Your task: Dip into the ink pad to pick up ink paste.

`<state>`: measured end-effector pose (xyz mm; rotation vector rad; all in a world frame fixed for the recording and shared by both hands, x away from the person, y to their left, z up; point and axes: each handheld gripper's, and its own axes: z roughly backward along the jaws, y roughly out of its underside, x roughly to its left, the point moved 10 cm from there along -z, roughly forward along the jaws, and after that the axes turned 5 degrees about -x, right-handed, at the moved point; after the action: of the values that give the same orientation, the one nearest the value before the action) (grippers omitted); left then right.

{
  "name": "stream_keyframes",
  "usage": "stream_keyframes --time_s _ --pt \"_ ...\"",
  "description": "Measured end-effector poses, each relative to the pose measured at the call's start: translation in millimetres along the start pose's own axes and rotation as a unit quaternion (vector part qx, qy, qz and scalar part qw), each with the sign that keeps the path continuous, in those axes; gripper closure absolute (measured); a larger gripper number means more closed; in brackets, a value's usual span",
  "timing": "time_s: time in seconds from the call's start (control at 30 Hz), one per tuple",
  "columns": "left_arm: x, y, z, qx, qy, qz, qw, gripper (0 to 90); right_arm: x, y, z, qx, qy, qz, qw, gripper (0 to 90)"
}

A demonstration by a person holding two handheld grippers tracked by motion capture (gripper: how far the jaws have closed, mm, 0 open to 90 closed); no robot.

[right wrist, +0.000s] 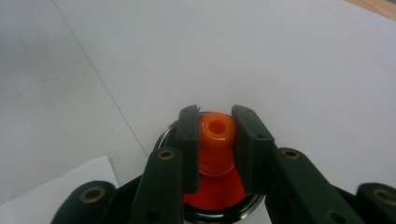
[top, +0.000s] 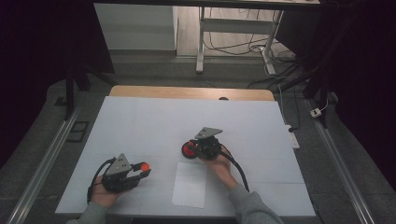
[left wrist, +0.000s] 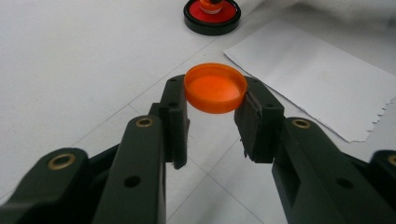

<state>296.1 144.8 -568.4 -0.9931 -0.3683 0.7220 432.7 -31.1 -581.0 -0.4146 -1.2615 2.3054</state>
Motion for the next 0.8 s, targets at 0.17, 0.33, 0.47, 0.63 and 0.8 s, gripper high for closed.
stream_keyframes --time_s 0.17,0.33,0.47,0.63,0.8 --pt "0.4 -0.1 0.4 -0.001 0.000 0.001 1.0000 65.2 0.3 -0.3 -0.3 -0.003 0.001 0.001 1.0000 72.1" --pt "0.5 -0.2 0.4 -0.001 0.000 0.000 1.0000 65.2 0.2 -0.4 -0.3 -0.004 0.001 0.001 1.0000 72.1" --pt "1.3 -0.2 0.5 -0.002 -0.001 0.001 1.0000 65.2 -2.2 -2.8 3.8 -0.011 -0.008 -0.015 0.9998 72.1" --pt "1.7 -0.2 0.1 -0.001 0.000 0.001 1.0000 65.1 -7.8 -17.1 18.0 -0.046 0.001 -0.022 0.9987 72.1" --pt "1.2 -0.8 0.6 -0.003 -0.001 0.000 1.0000 65.1 -7.2 -13.5 18.7 -0.034 -0.003 -0.020 0.9992 72.1"
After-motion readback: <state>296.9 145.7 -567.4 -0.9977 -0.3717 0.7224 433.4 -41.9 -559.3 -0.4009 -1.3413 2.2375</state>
